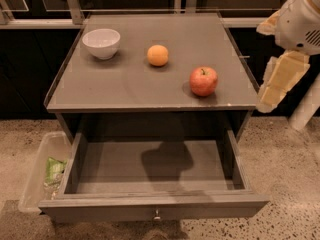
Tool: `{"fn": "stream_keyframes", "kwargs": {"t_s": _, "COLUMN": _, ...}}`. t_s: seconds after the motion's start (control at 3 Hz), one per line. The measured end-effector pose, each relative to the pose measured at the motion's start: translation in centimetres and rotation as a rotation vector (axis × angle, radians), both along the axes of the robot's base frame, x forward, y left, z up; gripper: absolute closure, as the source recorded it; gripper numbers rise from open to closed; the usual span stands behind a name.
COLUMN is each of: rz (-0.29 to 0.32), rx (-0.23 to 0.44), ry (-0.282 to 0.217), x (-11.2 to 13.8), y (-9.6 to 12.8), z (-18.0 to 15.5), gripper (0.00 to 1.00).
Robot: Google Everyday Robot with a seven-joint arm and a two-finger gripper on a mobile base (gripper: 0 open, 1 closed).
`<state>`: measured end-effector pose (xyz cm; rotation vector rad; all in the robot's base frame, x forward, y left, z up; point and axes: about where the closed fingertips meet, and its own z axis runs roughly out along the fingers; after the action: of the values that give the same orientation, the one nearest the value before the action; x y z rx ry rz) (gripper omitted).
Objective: Place apple into top drawer
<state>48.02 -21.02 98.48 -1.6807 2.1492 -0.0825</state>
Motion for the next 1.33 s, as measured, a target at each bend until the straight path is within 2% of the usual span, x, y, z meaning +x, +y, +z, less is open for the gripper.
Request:
{"fn": "stream_keyframes", "kwargs": {"t_s": 0.33, "rz": 0.028, "rx": 0.065, "ry": -0.011, "x": 2.9, "y": 1.2, "z": -0.2, "gripper": 0.00}}
{"fn": "stream_keyframes", "kwargs": {"t_s": 0.67, "rz": 0.078, "rx": 0.178, "ry": 0.030, "x": 5.6, "y": 3.9, "z": -1.8, "gripper": 0.00}}
{"fn": "stream_keyframes", "kwargs": {"t_s": 1.0, "rz": 0.112, "rx": 0.260, "ry": 0.107, "x": 6.9, "y": 6.4, "z": -4.2, "gripper": 0.00}}
{"fn": "stream_keyframes", "kwargs": {"t_s": 1.33, "rz": 0.113, "rx": 0.267, "ry": 0.114, "x": 7.0, "y": 6.5, "z": -4.6, "gripper": 0.00}}
